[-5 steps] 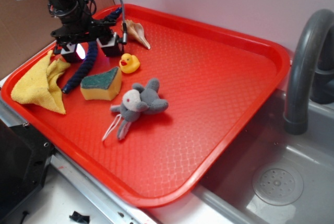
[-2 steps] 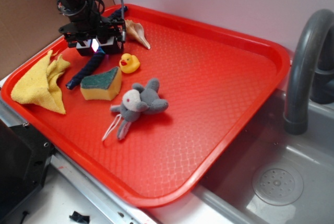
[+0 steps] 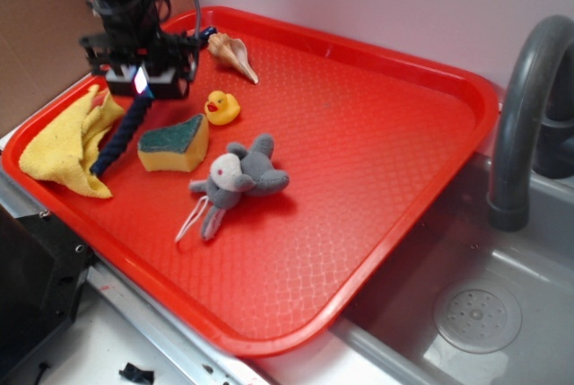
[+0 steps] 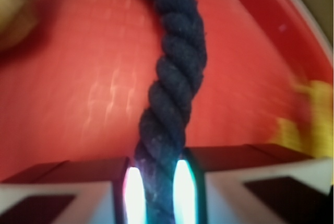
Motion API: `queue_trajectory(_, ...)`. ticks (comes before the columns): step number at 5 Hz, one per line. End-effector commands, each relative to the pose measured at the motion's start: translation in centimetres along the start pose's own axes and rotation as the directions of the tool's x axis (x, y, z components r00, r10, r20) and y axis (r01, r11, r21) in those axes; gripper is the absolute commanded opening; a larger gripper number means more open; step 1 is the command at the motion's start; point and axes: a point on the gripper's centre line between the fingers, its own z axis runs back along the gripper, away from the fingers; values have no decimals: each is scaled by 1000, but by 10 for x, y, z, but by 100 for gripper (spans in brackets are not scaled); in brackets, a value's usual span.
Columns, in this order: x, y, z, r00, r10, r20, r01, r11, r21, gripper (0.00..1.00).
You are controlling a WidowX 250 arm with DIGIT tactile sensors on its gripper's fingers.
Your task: Grab the blue rope.
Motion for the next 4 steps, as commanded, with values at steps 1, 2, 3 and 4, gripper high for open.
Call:
queue_trajectory(1,-24,-18,127,958,-287,-22,277,939,-202,0)
queue_trajectory(2,-51,-22,182,946,-320,48,321,909,-265,0)
queue_trajectory(3,-64,-17,203,944,-319,87,330,896,-298,0)
queue_trajectory(4,-64,-17,202,958,-287,23,282,920,-272,0)
